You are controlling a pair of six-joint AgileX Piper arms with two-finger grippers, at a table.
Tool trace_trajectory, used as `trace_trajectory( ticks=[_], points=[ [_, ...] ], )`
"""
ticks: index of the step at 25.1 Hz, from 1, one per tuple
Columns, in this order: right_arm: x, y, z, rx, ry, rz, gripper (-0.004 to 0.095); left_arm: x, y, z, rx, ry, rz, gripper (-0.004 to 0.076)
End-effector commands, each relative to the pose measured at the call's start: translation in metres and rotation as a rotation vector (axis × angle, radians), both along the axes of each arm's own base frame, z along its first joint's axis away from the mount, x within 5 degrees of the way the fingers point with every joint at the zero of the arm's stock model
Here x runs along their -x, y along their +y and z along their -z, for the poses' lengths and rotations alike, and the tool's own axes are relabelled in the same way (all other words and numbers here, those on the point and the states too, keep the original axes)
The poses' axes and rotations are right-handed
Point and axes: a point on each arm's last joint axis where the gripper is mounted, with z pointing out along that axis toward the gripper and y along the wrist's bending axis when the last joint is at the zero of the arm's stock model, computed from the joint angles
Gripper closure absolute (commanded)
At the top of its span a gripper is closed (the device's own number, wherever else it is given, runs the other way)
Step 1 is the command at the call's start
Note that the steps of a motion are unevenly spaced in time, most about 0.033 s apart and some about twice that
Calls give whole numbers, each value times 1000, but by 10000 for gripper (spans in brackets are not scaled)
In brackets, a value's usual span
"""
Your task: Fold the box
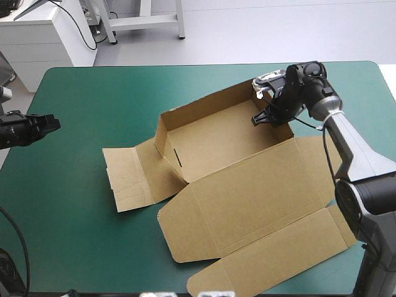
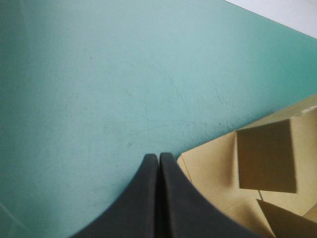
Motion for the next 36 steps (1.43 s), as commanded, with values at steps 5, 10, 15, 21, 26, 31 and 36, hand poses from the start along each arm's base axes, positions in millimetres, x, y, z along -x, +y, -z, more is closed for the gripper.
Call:
trace_trajectory(
  ticks=[5, 10, 15, 21, 26, 31, 36],
  points=[
    [64, -26, -117, -85, -291, 9, 929, -18, 10, 7, 74, -21, -37, 731],
    [88, -35, -146, -254, -339, 30, 929, -40, 20, 33, 172, 9, -51, 732],
    [94, -29, -154, -367, -340, 5, 929, -60, 0, 53, 273, 49, 73, 732],
    [88, -23, -157, -457, -382, -4, 927, -76, -67, 56, 255, 78, 231, 732],
    [77, -22, -151, -450, -395, 9, 927, -77, -117, 51, 242, 73, 346, 732],
    [68, -27, -143, -385, -401, 38, 927, -57, -126, 22, 231, 9, 385, 732],
    [56, -26, -133, -383, -387, 49, 927, -40, -142, -7, 337, -67, 446, 731]
  ],
)
